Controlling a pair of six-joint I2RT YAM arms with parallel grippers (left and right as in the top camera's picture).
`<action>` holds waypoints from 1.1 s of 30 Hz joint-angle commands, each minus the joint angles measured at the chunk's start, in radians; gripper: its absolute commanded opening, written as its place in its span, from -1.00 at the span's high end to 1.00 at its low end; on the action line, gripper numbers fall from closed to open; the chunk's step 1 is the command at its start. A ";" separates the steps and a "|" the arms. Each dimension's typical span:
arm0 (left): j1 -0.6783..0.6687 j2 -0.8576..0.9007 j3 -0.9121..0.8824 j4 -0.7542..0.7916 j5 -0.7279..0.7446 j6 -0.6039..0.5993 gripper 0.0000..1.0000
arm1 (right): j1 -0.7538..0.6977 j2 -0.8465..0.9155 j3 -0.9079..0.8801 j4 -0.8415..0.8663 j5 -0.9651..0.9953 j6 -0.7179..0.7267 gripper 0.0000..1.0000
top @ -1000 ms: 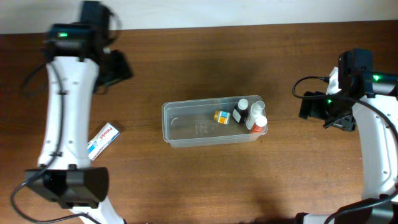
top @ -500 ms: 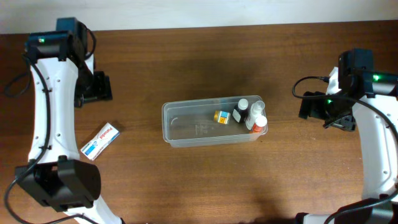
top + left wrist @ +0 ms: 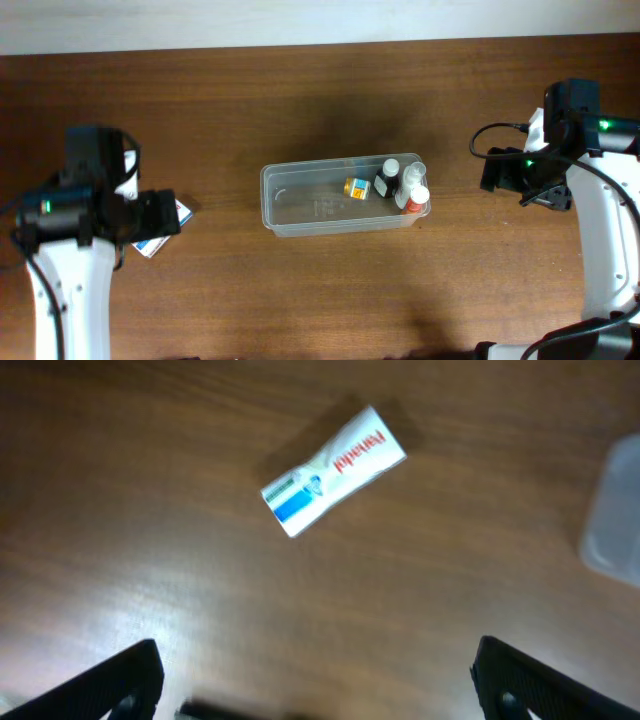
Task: Pack container
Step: 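Move the left gripper to the white Panadol box and grasp it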
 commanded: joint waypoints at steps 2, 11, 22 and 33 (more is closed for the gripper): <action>0.051 0.010 -0.172 0.156 -0.016 0.073 -0.99 | -0.004 0.005 -0.002 0.005 -0.002 -0.009 -0.85; 0.061 0.320 -0.226 0.365 -0.017 0.308 -0.99 | -0.004 0.005 -0.002 0.006 -0.002 -0.009 -0.85; 0.061 0.520 -0.226 0.529 -0.015 0.436 -0.99 | -0.004 0.005 -0.002 0.003 -0.002 -0.009 -0.85; 0.062 0.627 -0.227 0.550 0.100 0.462 -0.98 | -0.004 0.005 -0.002 0.003 -0.002 -0.009 -0.85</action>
